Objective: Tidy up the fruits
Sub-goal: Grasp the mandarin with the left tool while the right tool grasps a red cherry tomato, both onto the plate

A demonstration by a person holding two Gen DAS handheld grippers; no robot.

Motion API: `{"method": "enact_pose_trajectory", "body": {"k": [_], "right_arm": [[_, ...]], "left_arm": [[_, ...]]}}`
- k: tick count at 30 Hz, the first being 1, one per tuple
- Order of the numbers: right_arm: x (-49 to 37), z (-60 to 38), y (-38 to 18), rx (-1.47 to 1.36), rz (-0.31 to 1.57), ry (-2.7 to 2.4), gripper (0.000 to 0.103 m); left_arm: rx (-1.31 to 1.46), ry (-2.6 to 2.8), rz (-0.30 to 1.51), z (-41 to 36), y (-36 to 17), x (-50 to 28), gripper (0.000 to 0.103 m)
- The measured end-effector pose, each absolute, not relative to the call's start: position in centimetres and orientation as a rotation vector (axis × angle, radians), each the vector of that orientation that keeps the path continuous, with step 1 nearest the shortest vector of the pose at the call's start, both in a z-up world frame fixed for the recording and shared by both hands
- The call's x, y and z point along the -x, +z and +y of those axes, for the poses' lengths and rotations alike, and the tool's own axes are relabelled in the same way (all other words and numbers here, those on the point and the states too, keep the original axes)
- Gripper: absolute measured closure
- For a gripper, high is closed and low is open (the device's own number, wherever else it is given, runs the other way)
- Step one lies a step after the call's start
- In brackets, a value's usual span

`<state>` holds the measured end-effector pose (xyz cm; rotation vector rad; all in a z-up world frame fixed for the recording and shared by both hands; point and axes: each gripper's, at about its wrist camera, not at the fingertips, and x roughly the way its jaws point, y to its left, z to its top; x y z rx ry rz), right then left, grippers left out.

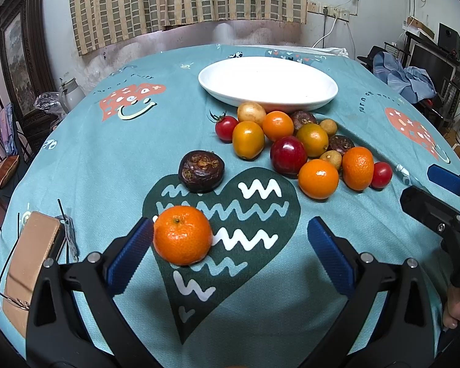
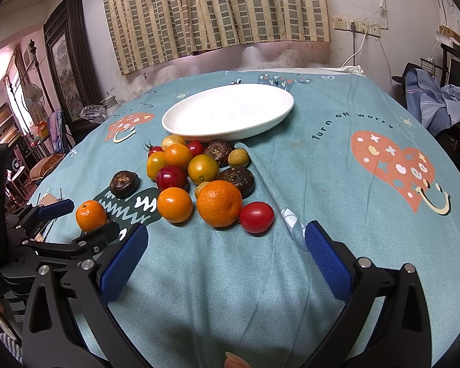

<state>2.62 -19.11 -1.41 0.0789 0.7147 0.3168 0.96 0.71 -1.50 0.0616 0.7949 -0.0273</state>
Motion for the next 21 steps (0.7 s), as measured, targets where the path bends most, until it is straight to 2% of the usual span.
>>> {"method": "enact_pose_trajectory", "body": {"k": [5, 9, 16, 21], "right_arm": [[-2.9, -19.6, -1.4, -0.098, 0.731, 0.331, 0.001], [-3.6, -19.3, -2.6, -0.15, 0.869, 0.452, 0.001], [-2.6, -20.1, -2.0, -0.125, 0.868, 0.512, 0.001], [-3.1, -21.0, -2.4, -0.06, 0.914, 0.505, 0.001]], "left_arm": [[-0.026, -0.058, 0.819, 1.4, -1.9, -0.8, 0.002], [-0.043, -0.076, 0.852, 2.5, -2.7, -0.3, 0.002], [-0.076, -0.035, 0.956, 5.4, -3.8, -1.5, 0.002], [-0.068, -0.043, 0.943, 6.1, -3.2, -2.8, 0.002]]}}
